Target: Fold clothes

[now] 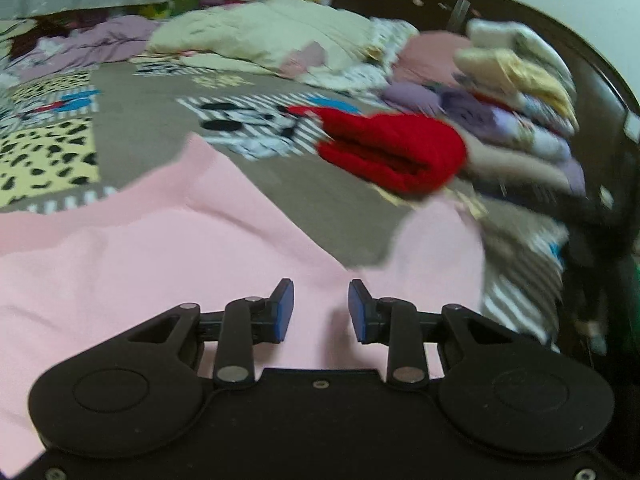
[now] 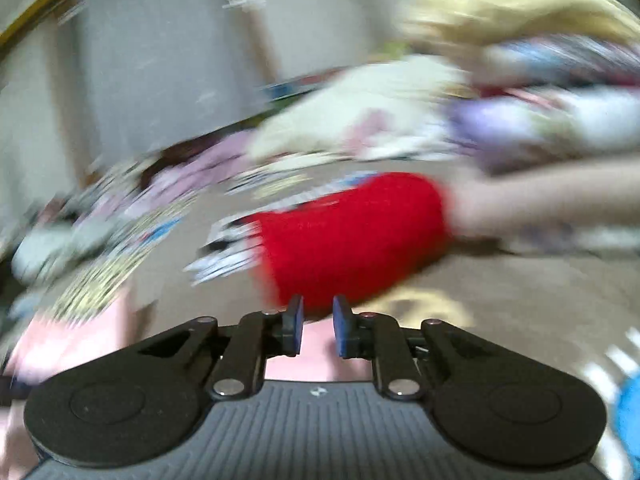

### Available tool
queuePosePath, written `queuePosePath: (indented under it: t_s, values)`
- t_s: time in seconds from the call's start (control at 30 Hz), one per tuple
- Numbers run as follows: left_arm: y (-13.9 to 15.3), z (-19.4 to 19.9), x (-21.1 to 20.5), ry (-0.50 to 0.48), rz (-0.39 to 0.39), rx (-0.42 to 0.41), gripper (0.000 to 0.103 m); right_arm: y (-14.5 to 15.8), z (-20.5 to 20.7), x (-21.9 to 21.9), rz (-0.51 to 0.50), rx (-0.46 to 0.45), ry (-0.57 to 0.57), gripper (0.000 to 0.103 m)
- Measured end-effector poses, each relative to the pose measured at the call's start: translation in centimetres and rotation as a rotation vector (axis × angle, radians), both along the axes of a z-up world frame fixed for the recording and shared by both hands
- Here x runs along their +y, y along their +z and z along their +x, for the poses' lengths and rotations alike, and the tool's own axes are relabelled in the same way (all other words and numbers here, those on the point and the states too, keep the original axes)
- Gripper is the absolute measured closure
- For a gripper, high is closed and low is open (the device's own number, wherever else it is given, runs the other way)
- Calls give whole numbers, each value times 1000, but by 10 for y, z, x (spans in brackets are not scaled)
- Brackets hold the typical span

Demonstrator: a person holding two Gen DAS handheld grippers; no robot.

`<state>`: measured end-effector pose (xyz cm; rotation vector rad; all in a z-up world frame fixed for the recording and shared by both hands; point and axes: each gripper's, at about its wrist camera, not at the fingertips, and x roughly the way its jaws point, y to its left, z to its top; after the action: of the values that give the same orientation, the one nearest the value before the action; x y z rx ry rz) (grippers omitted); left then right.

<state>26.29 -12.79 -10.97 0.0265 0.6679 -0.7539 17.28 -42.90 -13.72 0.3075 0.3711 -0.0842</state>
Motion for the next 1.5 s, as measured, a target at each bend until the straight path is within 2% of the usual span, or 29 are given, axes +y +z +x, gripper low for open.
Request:
queuePosePath:
  t_s: [0.07, 0.1, 0.13, 0.2, 0.3, 0.33, 0.4, 0.47, 0.53, 0.6, 0.63, 0.7, 0.77, 0.8, 0.87, 0.97, 1.07, 1.1, 1.13, 1.2, 1.33, 1.43, 1.5]
  values:
    - [5, 15, 9, 36, -3, 14, 74, 5, 12, 27, -35, 21, 138, 75]
    - [7, 23, 15, 56, -9, 45, 74, 9, 20, 38, -40, 32, 190, 63]
    - [9, 31, 21, 71, -11, 85, 71, 13, 30, 51, -45, 45, 238, 57]
    - [14, 38, 34, 73, -24, 155, 53, 21, 51, 70, -57, 85, 322, 57]
    - [21, 32, 57, 47, -63, 180, 53, 39, 83, 98, -119, 86, 438, 59]
    - [19, 28, 62, 43, -60, 177, 53, 45, 95, 106, -126, 93, 484, 65]
    - [11, 20, 63, 14, -29, 176, 54, 49, 122, 117, -100, 122, 575, 71]
    - [1, 11, 59, -21, 19, 186, 54, 47, 144, 126, -73, 168, 610, 71]
    - [-10, 3, 55, -58, 62, 197, 55, 37, 165, 131, -63, 215, 611, 72]
    - [-16, -3, 57, -77, 87, 190, 55, 17, 184, 126, -98, 294, 579, 74]
    - [-16, -6, 60, -83, 85, 187, 55, 15, 186, 119, -73, 294, 563, 88]
    - [-14, -8, 70, -76, 67, 193, 55, 12, 191, 106, -22, 293, 529, 101]
    - [-10, -9, 82, -60, 47, 183, 55, 9, 196, 93, 29, 293, 495, 99]
    - [-8, -9, 88, -53, 34, 181, 55, 8, 198, 86, 53, 291, 480, 88]
    - [-6, -9, 99, -35, 10, 175, 55, 18, 192, 84, 66, 255, 491, 88]
    - [-1, -7, 116, 13, -17, 155, 55, 25, 194, 104, 9, 247, 539, 88]
    - [6, 2, 141, 122, -34, 115, 55, 18, 209, 133, -65, 295, 573, 88]
    - [9, 8, 152, 170, -46, 102, 55, 10, 214, 136, -78, 341, 562, 89]
    - [13, 14, 162, 217, -57, 89, 56, 7, 217, 134, -51, 343, 551, 90]
    - [19, 26, 182, 299, -78, 63, 67, 9, 218, 131, -19, 344, 528, 90]
    - [25, 54, 212, 376, -120, 34, 69, 22, 207, 140, -27, 291, 555, 86]
    - [20, 73, 207, 350, -77, 20, 69, 25, 207, 147, -50, 256, 560, 86]
    - [13, 89, 205, 352, -50, 40, 69, 20, 215, 148, -66, 259, 549, 86]
